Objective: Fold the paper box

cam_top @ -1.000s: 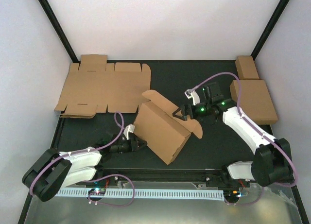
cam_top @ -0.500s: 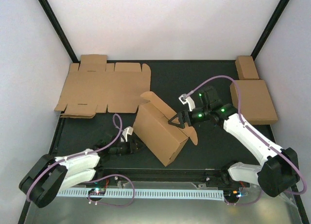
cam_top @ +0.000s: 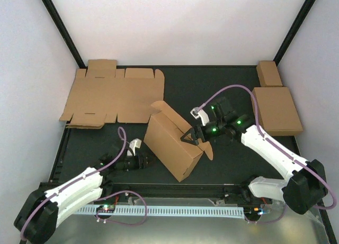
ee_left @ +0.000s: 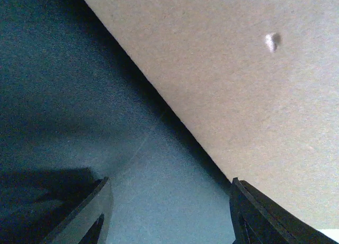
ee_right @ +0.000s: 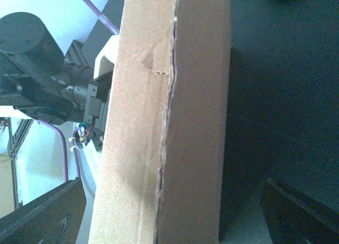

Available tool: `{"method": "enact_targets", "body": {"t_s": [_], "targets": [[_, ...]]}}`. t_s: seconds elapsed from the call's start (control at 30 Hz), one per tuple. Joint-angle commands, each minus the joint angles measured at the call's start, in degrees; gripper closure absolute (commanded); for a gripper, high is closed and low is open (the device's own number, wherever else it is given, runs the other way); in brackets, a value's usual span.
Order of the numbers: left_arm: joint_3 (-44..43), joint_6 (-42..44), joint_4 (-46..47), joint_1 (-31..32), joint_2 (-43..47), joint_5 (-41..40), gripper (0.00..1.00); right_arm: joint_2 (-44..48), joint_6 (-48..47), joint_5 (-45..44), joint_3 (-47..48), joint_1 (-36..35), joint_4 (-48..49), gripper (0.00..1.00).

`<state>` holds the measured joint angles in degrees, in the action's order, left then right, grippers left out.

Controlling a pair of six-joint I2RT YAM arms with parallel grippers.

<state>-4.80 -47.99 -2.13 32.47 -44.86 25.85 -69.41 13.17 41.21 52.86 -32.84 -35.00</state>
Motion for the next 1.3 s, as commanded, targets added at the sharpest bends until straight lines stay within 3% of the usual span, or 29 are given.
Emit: {"method": "enact_targets", "body": {"t_s": [0.0, 0.23, 0.47, 0.7, 1.07, 1.27], "targets": [[-3.38, 0.67, -10.72, -0.04, 5.28, -2.46, 0.37, 1.58, 0.03, -2.43, 2.25, -1.81, -2.32, 0.07], [-5.41, -0.57, -8.39, 0.55, 9.0, 4.04, 0.37, 2.46, 0.27, -2.38, 3.04, -4.17, -2.61, 0.06], [-7.94, 0.87, -1.42, 6.27, 7.63, 7.19, 0.36, 1.77, 0.83, -2.35, 3.37, -7.08, -1.2, 0.06], [-6.55, -0.99, 0.79, 13.36, 8.95, 0.75, 0.36, 0.77, 1.01, -2.32, 4.35, -9.15, -0.31, 0.06], [0.39, -7.89, 0.45, 14.42, 15.62, -3.2, 0.28, 0.4, -0.36, -1.67, 5.25, -12.99, -0.42, 0.07], [0.87, -7.16, 2.5, 14.9, 13.11, -2.55, 0.27, -0.53, -0.22, -3.19, 4.75, -13.29, 0.01, 0.06]]}}
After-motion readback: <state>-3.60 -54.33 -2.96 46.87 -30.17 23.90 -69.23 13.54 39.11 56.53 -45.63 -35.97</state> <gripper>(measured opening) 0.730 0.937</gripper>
